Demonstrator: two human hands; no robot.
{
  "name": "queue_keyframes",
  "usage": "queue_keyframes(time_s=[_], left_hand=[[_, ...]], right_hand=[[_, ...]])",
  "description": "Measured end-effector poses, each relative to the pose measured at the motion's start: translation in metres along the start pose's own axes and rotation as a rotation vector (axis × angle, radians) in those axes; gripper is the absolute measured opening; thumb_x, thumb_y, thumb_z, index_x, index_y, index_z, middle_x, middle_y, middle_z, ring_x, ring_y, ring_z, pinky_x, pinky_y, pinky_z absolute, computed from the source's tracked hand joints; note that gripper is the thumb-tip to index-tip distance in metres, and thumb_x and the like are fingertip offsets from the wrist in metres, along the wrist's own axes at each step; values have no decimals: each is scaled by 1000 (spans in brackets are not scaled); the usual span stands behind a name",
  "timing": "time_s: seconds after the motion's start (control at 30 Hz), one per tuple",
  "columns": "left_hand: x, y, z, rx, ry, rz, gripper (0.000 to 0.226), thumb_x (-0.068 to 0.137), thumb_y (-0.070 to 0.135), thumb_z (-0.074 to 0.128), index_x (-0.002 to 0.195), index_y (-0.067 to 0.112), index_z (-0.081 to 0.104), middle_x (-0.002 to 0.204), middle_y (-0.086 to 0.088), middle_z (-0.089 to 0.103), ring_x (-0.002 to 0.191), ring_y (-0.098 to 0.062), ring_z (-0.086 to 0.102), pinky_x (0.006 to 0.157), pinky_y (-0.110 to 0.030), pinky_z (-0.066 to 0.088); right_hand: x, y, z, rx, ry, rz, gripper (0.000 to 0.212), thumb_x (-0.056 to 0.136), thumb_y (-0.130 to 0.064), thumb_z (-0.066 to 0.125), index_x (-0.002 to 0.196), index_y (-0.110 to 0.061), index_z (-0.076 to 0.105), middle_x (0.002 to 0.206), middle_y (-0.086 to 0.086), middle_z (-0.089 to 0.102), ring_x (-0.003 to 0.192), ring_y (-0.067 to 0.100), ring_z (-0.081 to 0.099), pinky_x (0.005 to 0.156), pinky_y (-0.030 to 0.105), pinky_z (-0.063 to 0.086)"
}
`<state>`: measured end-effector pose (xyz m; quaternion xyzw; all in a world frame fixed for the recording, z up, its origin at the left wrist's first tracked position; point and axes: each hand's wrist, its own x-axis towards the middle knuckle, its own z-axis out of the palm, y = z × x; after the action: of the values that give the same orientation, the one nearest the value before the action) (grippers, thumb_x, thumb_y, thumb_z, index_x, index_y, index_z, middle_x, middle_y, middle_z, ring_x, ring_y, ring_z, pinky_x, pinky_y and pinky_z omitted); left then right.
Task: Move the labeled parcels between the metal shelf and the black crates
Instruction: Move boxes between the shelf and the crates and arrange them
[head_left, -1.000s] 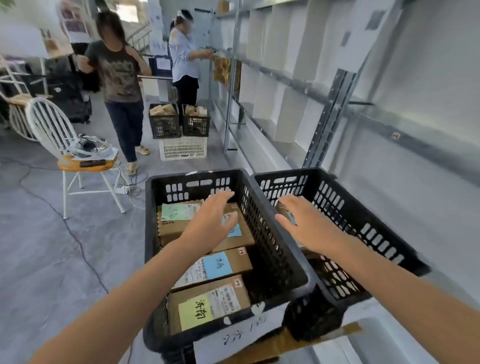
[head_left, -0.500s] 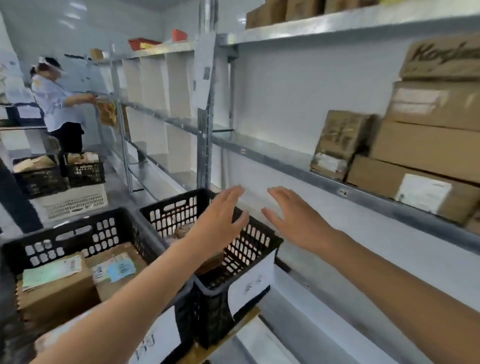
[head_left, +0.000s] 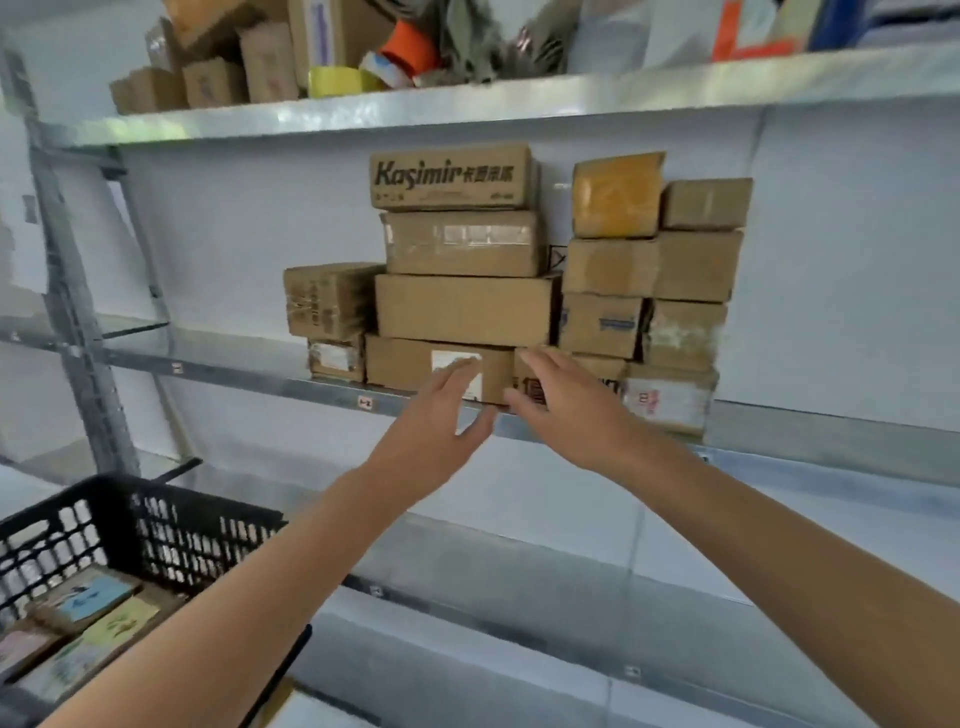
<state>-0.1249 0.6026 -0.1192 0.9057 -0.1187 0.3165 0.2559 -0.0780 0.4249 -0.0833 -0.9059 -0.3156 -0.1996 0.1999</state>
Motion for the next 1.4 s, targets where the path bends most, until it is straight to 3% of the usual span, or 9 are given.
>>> queue_keyframes(time_s=[0.3,0.6,0.73,0.87,1.07,1.17,1.23,1.3,1.4], left_hand=[[74,116,74,-196,-37,240,48,99,31,53,145,22,40,137,0,55,111,1,52,91,-24,44],[152,184,74,-287,78,97,64,98,24,53,154,13,24,152,-5,38,137,-18,38,100,-18,29],[170,201,78,-331,146,20,57,96,17,55,148,8,32,135,-12,48,119,-27,52,95,-34,47],[185,213,82,-437,207,-108,54,96,16,55,144,4,35,139,-13,42,122,-26,48,96,-33,44],[194,223,89,-466,206,-166,45,95,19,56,136,5,43,133,-11,47,112,-24,52,81,-26,39],[197,226,87,-606,196,-189,46,96,18,54,139,9,41,110,12,48,87,-4,50,70,-9,38],[197,227,86,-679,198,-186,47,96,15,54,141,12,41,92,19,46,74,6,44,56,0,37],[194,227,86,-739,211,-136,45,95,11,54,138,19,45,100,12,59,83,3,53,67,-5,44],[183,225,83,-816,253,-96,41,95,10,54,134,20,48,114,8,61,99,0,58,77,-14,45]], right_hand=[[-43,91,-94,-69,149,109,52,104,-39,45,149,-13,39,146,7,47,136,23,42,111,40,37],[-2,130,-159,-42,371,233,55,105,-41,40,148,-8,36,147,14,42,130,30,48,99,40,41],[30,137,-175,128,360,306,65,105,-44,37,156,-5,23,158,15,33,142,30,37,107,37,33],[51,141,-180,289,350,332,64,106,-43,35,154,-2,25,156,17,37,141,30,38,104,33,33],[59,155,-175,380,395,330,50,108,-37,28,113,-1,63,107,14,62,99,26,57,79,30,38],[55,158,-171,403,418,334,47,108,-37,30,79,-10,55,80,4,53,78,20,49,72,31,35],[53,157,-172,430,410,330,46,108,-38,31,90,-7,59,89,7,58,85,23,53,74,31,39],[48,158,-171,471,435,322,46,108,-36,30,114,-3,62,110,13,63,99,25,57,83,34,42],[32,158,-168,583,489,287,41,108,-36,27,118,-12,59,118,8,62,109,20,57,91,30,42]])
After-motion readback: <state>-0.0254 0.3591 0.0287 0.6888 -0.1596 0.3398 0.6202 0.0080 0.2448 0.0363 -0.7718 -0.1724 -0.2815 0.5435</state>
